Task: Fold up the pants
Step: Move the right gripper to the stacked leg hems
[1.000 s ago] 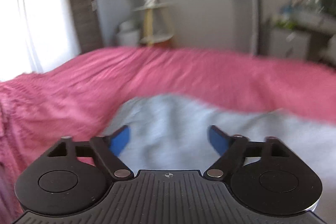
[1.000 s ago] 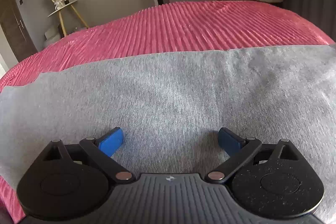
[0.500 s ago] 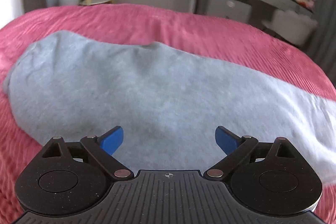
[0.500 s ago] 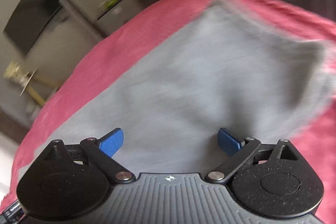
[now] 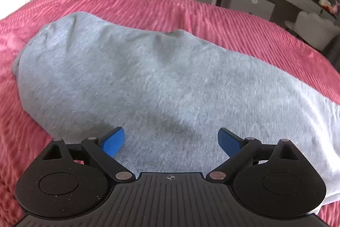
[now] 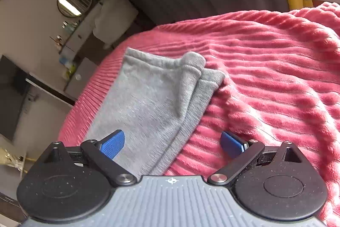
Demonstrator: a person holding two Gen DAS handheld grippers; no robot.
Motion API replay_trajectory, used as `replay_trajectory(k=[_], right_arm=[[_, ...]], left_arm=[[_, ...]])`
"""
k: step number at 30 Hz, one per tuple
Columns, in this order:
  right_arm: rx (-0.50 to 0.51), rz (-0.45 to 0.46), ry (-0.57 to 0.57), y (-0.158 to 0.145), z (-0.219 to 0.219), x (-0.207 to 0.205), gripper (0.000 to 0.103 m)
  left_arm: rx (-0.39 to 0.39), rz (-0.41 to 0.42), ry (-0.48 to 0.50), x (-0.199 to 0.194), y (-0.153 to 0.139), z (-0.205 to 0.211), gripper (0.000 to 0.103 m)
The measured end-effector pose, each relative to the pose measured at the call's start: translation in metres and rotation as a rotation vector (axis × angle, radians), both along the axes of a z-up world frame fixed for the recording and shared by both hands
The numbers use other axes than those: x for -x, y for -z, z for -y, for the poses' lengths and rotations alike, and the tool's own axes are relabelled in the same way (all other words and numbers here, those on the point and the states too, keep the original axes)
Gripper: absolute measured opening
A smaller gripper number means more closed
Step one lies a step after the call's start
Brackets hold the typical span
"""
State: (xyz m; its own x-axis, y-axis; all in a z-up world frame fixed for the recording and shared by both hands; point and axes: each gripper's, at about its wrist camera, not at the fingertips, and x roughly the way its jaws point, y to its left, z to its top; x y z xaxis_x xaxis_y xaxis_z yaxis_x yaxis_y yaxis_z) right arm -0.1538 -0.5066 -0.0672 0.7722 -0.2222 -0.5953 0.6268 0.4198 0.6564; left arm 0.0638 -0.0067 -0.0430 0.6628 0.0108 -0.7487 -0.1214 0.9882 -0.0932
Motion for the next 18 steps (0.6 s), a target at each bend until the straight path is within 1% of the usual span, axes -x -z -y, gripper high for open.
replay_trajectory(k=[6, 10, 11, 13, 17, 18], right_arm=[[-0.007, -0.019, -0.024, 0.004, 0.010, -0.007, 0.097], [-0.075, -0.020, 0.004, 0.009, 0.019, -0.009, 0.097], [-0.076, -0.021, 0.006, 0.011, 0.020, -0.011, 0.097], [-0.053, -0.031, 0.004, 0.012, 0.017, -0.014, 0.098], [0.034, -0.042, 0.014, 0.014, 0.002, -0.018, 0.098], [0.034, -0.044, 0.014, 0.014, 0.002, -0.019, 0.098]], left_arm=[[0.025, -0.014, -0.005, -0.002, 0.002, -0.003, 0.098], [0.039, -0.023, -0.015, -0.004, 0.004, -0.005, 0.098], [0.037, -0.024, -0.015, -0.005, 0.005, -0.004, 0.098], [0.029, -0.024, -0.013, -0.006, 0.006, -0.003, 0.099], [0.018, -0.023, -0.006, -0.006, 0.007, 0.000, 0.100], [0.018, -0.024, -0.006, -0.006, 0.007, 0.000, 0.100]])
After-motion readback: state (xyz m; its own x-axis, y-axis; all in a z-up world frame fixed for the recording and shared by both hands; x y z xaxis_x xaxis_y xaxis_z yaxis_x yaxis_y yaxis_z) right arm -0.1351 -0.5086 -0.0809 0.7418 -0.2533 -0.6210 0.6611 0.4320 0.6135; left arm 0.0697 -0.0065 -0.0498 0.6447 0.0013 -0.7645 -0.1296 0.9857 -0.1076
